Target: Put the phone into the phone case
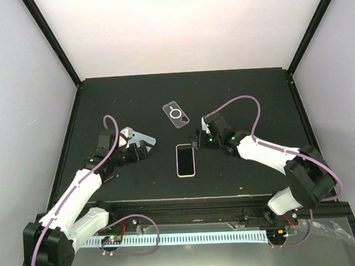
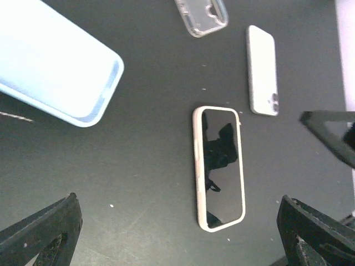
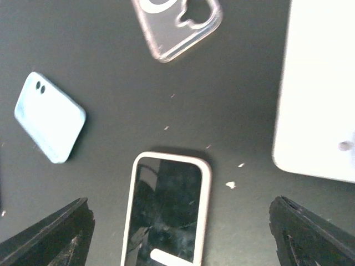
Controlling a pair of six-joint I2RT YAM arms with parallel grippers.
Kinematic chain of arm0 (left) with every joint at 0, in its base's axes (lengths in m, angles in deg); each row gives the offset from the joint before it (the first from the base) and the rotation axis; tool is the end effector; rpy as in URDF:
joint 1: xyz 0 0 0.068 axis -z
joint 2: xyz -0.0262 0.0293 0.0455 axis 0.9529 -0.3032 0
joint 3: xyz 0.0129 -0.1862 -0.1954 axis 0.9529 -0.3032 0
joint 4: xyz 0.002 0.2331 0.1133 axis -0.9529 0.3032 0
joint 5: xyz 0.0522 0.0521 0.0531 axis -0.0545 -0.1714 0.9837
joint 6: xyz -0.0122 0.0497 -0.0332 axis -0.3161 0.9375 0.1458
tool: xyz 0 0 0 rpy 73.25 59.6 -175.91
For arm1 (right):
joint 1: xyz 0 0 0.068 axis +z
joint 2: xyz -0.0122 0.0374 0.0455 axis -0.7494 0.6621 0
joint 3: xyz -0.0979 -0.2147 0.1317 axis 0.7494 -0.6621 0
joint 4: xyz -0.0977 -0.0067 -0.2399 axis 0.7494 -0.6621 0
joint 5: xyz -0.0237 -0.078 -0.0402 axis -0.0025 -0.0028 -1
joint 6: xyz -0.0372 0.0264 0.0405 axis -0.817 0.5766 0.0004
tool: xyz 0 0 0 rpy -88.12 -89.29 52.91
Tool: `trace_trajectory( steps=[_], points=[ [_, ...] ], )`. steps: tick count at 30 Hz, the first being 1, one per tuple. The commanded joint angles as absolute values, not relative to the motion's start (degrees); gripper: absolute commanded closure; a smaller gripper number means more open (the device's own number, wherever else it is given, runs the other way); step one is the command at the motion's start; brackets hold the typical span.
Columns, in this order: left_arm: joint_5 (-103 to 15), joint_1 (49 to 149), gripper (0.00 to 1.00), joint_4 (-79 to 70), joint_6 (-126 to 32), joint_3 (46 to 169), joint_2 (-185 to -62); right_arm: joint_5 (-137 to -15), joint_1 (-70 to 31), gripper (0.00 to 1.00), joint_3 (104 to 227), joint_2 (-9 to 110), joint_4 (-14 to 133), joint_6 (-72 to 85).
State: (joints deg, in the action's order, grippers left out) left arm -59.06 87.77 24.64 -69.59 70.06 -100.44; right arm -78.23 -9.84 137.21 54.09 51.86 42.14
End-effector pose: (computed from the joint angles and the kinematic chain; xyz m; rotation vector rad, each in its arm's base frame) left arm 0.1794 -0.0682 0.2232 -0.1906 2.4439 -0.8831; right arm 0.2378 0.1961 0.1908 0.0363 2.5026 0.7631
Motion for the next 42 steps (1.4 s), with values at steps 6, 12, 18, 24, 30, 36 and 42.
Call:
trace_trajectory(
  steps=[6, 12, 18, 24, 30, 36, 42],
  points=[
    [-51.4, 83.7, 0.19, 16.5, -82.1, 66.7, -107.0, -89.9, -12.5, 0.07, 143.2, 55.9, 41.7, 33.8],
    [-51.7, 81.4, 0.40, 11.2, -85.8, 68.4, -116.9, -88.1, -12.4, 0.07, 142.0, 54.3, 43.4, 33.0],
    [-49.6, 79.9, 0.50, 9.8, -84.6, 72.1, -126.9, -87.2, -12.5, 0.08, 141.2, 53.7, 44.0, 32.9],
    [-47.8, 79.3, 0.53, 8.3, -83.9, 73.2, -130.2, -87.2, -12.5, 0.08, 139.9, 52.6, 44.8, 32.6],
    [-48.9, 79.3, 0.56, 6.7, -83.4, 73.2, -132.1, -87.1, -12.5, 0.08, 139.0, 52.1, 45.9, 32.8],
    [-51.6, 79.4, 0.62, 4.8, -83.8, 73.0, -134.1, -86.7, -12.5, 0.08, 138.8, 52.0, 46.5, 32.9],
    [-51.7, 79.5, 0.67, 4.3, -83.9, 72.5, -135.8, -87.9, -12.5, 0.08, 139.4, 53.1, 45.5, 33.3]
  ],
)
